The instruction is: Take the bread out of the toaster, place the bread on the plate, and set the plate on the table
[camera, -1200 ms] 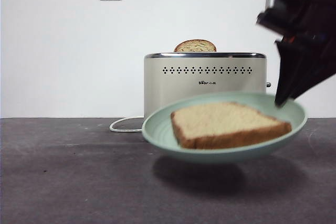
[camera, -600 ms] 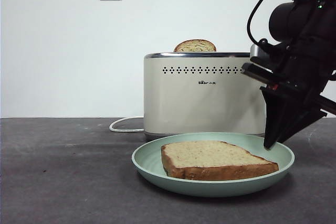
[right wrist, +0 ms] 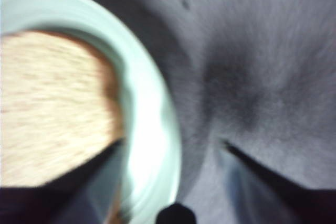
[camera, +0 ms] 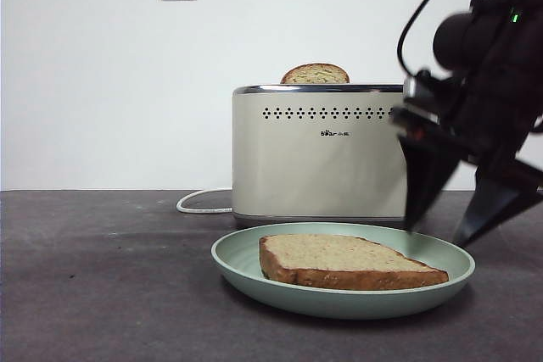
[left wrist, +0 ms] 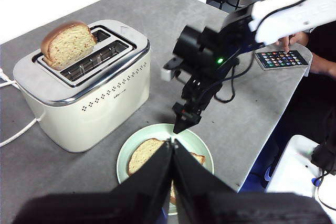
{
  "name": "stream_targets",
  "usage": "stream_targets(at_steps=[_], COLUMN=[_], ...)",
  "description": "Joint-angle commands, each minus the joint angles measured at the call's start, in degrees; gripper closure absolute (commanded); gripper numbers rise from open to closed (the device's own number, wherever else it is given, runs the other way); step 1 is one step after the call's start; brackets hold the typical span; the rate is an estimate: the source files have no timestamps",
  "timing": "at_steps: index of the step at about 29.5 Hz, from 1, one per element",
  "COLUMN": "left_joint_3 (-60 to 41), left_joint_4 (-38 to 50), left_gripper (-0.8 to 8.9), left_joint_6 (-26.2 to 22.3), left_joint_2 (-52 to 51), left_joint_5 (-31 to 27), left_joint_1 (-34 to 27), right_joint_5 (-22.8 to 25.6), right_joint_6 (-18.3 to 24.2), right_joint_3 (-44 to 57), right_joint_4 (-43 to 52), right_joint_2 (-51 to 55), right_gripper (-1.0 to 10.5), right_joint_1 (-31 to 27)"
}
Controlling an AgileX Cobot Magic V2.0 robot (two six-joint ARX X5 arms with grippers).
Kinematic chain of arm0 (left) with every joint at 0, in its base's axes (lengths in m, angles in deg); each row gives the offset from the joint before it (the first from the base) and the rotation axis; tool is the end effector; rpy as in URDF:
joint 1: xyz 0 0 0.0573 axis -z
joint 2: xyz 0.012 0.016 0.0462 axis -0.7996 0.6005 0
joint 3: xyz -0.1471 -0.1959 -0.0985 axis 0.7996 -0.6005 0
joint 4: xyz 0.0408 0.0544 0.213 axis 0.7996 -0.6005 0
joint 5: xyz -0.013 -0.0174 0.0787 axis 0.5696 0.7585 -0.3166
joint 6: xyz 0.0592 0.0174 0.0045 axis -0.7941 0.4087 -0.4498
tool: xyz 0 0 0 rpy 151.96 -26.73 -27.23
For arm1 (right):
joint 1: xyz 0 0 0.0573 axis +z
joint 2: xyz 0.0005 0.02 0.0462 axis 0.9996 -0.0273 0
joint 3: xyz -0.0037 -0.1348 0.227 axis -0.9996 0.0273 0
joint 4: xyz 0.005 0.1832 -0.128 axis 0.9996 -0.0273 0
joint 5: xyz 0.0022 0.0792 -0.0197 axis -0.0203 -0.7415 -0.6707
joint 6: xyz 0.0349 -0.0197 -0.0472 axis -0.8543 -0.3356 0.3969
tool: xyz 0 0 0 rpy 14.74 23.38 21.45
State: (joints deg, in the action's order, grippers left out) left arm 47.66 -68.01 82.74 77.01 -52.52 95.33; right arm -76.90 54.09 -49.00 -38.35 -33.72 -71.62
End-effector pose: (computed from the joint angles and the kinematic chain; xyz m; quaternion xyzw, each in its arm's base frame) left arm 0.0925 -0.0929 0.4249 0.0634 0.2142 -0.4228 0.8783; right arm 0.2635 0.0941 0.1905 0.0374 0.5880 0.2332 0.7736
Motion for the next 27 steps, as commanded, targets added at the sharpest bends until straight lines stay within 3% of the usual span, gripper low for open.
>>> stream_targets(at_steps=[1, 5, 11, 15, 19, 27], left_joint_3=[-0.13, -0.13, -0.13, -0.13, -0.13, -0.13], left_joint_4=[0.07, -0.04, -0.04, -0.04, -0.04, -0.11], left_gripper=[8.22, 8.22, 8.22, 8.22, 8.22, 8.22], left_joint_6=[0.17, 0.15, 0.15, 0.15, 0.15, 0.17], left_joint_2=[-0.09, -0.09, -0.09, -0.09, -0.09, -0.09], left_joint_5=[0.0, -0.02, -0.02, -0.04, -0.02, -0.02], left_joint_1=[0.2, 0.2, 0.2, 0.2, 0.2, 0.2], right_joint_5=[-0.22, -4.74, -4.66, -4.68, -4.83, -4.79], right_joint_6=[1.73, 2.12, 2.03, 2.08, 2.56, 3.54], right_joint_3=[-0.13, -0.11, -0.13, -0.13, -0.13, -0.13], right_joint_4=[-0.94, -6.69, -13.31, -17.92, -20.72, -20.94], right_joint_2=[6.58, 21.86, 41.86, 48.13, 52.06, 54.18], right_gripper=[4.7, 4.7, 4.9, 6.5, 9.6, 9.6], right_joint_1=[0.07, 1.42, 7.89, 10.49, 12.04, 12.68])
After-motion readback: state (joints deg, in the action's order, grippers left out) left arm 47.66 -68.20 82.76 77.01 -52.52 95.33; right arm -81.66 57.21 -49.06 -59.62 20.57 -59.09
